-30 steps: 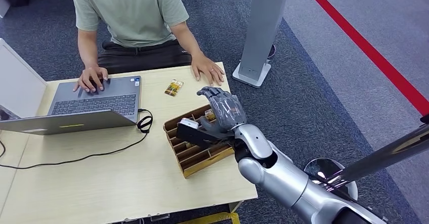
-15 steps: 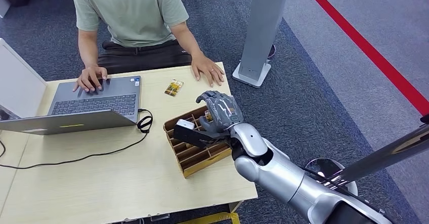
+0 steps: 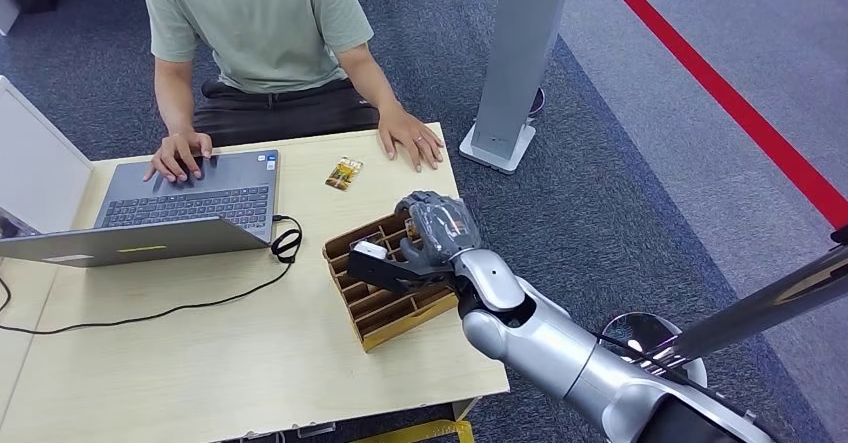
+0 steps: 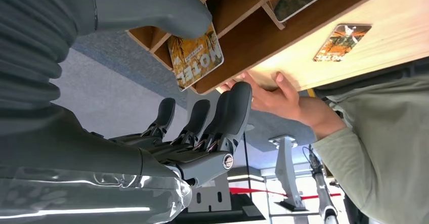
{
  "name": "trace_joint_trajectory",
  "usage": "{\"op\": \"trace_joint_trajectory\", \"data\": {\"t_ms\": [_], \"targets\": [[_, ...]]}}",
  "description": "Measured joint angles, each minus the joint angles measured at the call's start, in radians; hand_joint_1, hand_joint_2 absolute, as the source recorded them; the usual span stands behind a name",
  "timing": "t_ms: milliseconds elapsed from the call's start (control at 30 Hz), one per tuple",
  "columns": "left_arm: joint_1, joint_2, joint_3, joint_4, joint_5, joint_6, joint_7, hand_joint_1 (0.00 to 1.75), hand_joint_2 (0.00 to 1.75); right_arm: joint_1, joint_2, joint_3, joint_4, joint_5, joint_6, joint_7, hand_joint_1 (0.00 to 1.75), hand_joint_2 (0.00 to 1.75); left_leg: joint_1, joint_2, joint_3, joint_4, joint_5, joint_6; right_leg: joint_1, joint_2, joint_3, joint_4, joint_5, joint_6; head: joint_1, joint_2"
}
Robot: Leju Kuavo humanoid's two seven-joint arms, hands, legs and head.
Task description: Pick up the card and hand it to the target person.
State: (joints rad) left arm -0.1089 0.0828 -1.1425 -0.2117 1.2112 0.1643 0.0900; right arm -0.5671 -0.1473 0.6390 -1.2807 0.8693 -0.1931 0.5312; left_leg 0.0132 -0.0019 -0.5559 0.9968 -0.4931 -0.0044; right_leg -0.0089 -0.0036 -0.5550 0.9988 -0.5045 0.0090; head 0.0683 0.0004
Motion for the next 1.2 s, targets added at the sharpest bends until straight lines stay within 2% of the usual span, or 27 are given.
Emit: {"op": "trace_joint_trajectory", "data": {"t_ms": [533,1200], "targets": [[0.000,0.000,0.000,0.000,0.000,0.001,0.000,0.00,1.75,-0.003,0.005,0.008,0.060,-0.019,-0.023,-0.011,0.78,1.75,0.000,0.000,0.000,0.000,0.000,0.000,0.000,0.000,0.000,0.000,0.000,0.000,0.000,0.000],[0.000,0.000,0.000,0.000,0.003,0.004,0.001,0.00,1.75,-0.007,0.016,0.009,0.102,-0.038,-0.027,-0.030,0.65,1.75,0.000,0.000,0.000,0.000,0.000,0.000,0.000,0.000,0.000,0.000,0.000,0.000,0.000,0.000]]}}
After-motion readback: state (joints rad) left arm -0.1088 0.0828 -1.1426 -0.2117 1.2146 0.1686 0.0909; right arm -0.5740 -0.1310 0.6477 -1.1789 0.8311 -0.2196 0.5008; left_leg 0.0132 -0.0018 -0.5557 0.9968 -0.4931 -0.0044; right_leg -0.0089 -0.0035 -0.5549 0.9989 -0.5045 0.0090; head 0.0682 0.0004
